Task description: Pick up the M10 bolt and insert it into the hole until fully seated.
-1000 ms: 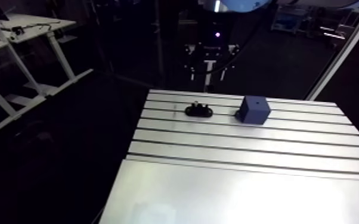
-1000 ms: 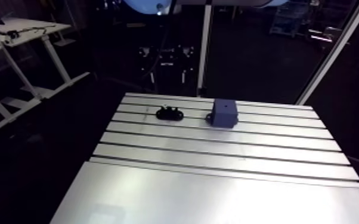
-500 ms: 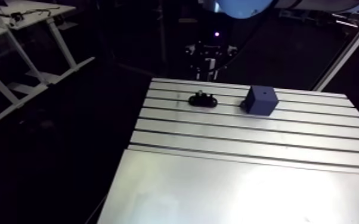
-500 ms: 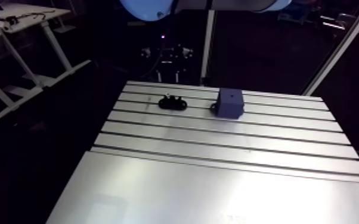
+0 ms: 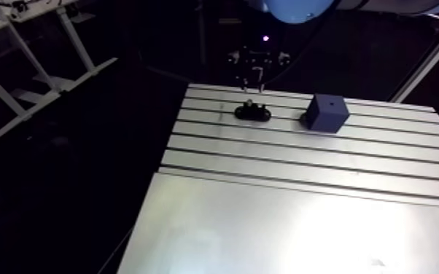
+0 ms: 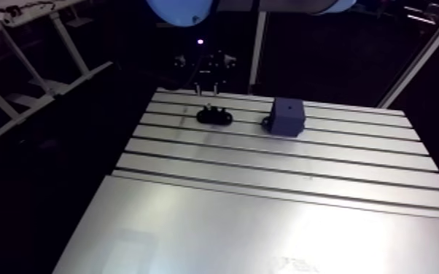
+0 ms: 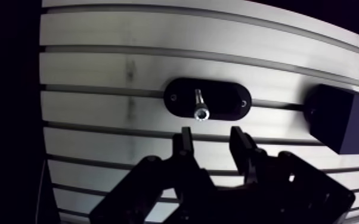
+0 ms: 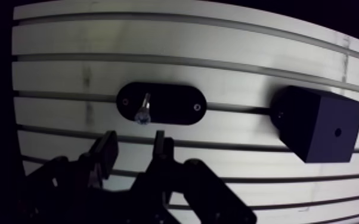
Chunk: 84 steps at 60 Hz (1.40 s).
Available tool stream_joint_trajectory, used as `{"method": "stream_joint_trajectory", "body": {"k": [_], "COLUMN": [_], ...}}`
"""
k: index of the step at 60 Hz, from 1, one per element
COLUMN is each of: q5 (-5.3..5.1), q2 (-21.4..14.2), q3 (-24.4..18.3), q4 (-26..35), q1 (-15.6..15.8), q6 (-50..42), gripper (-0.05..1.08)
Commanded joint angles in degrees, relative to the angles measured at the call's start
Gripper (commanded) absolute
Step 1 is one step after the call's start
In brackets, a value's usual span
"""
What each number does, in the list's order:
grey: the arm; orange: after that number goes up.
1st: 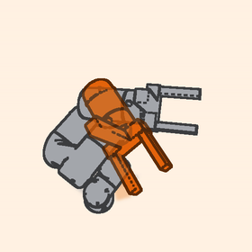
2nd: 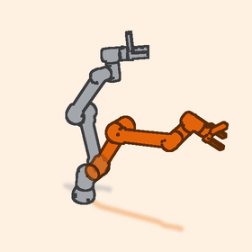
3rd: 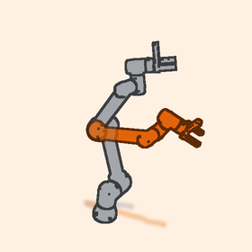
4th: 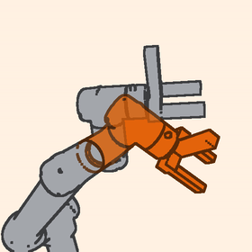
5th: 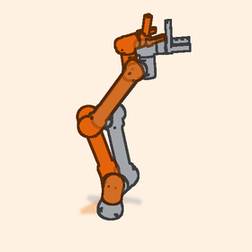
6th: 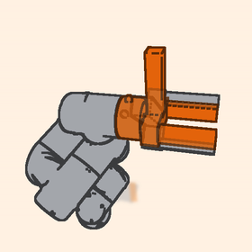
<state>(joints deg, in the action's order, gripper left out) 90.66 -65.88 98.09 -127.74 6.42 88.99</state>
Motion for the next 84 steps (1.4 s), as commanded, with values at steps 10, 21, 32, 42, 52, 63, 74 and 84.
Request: {"method": "stream_joint_trajectory", "body": {"k": [10,21,32,42,52,63,74,84], "q5": [0.09,0.09,0.16,0.18,0.35,0.44,0.53,0.53], "q2": [1.9,2.8,3.1,3.5,3.5,3.5,3.6,4.0], "q3": [-0.4,-0.7,-0.7,-0.8,-0.8,-0.8,-0.8,-0.8], "q4": [-0.4,-0.4,-1.2,-1.5,-1.5,-1.5,-1.5,-1.5], "q1": [0.2,0.5,0.6,0.6,0.5,0.5,0.5,0.5], "q6": [-0.2,-0.2,-0.1,-0.1,-0.1,0.0,0.1,0.1], "gripper": [0.54,0.54,0.54,0.55,0.55,0.56,0.56,0.56]}}
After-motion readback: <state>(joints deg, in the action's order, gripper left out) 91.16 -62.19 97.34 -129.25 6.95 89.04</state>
